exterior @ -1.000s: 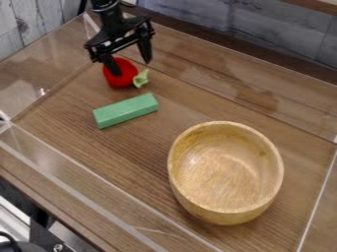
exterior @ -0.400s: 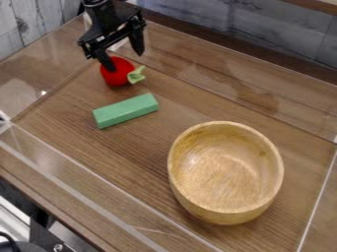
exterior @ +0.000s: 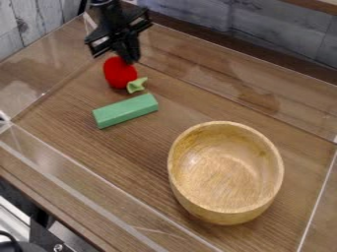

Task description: Move the red fruit to the right

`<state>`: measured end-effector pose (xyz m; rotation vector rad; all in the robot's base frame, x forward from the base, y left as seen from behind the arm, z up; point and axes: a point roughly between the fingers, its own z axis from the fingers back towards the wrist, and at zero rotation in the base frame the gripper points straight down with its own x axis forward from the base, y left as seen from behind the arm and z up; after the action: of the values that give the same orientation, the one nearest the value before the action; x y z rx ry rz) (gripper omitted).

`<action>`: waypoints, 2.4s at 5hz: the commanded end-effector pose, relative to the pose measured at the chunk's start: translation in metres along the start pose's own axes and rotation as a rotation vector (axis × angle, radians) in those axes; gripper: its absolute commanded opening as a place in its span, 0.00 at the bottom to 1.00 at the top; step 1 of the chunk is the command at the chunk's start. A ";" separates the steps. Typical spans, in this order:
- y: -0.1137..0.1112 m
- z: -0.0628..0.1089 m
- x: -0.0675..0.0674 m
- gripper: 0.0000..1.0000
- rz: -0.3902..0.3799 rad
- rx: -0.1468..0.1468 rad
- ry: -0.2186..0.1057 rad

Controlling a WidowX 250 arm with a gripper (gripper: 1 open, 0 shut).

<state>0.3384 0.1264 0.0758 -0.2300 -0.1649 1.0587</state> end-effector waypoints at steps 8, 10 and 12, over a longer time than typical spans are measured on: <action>-0.075 -0.002 -0.042 0.00 -0.242 -0.071 -0.036; -0.060 0.003 -0.022 0.00 -0.149 -0.052 -0.082; -0.063 -0.009 -0.028 0.00 -0.274 -0.059 -0.049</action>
<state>0.3695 0.0690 0.0650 -0.2195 -0.2070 0.8013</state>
